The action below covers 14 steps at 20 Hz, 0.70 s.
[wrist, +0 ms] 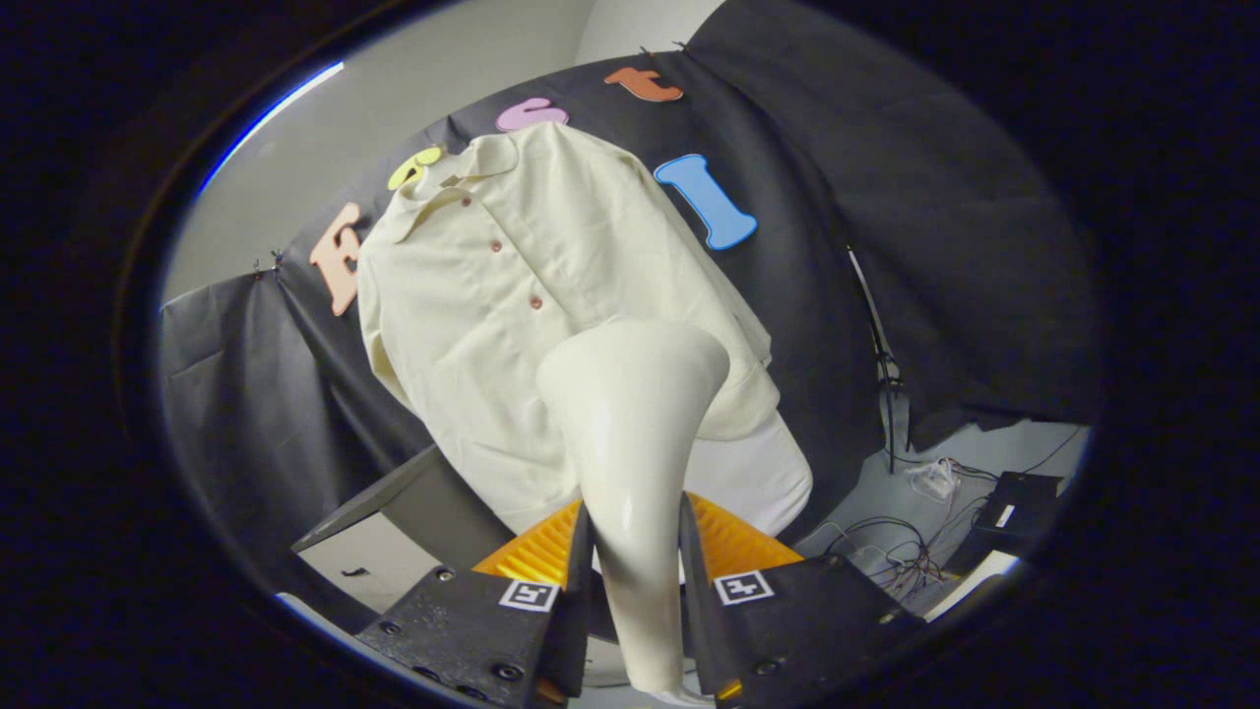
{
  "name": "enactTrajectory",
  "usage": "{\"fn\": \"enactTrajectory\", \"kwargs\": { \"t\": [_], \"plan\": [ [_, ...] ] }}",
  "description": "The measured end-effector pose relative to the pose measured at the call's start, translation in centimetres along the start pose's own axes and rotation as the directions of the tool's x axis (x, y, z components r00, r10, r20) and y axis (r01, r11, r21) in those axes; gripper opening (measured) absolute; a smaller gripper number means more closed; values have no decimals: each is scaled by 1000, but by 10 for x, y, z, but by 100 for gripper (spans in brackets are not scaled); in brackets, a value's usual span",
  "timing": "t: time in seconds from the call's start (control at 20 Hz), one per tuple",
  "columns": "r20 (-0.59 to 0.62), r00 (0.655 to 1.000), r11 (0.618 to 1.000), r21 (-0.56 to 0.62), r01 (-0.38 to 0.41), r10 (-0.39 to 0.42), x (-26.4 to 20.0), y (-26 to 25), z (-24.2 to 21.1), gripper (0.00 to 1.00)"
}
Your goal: Iron the clothes twice with a garment steamer, once on the left side and once on the right side.
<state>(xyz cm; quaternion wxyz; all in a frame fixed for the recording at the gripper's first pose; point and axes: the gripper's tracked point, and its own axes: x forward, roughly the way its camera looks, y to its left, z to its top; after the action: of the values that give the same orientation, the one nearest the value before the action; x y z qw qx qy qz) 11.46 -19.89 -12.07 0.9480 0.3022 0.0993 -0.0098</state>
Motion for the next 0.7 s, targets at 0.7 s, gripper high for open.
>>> {"fn": "enactTrajectory", "kwargs": {
  "t": [0.7],
  "plan": [
    [104, 977, 943, -296, -151, 189, -90, 190, 47, 43]
  ]
}}
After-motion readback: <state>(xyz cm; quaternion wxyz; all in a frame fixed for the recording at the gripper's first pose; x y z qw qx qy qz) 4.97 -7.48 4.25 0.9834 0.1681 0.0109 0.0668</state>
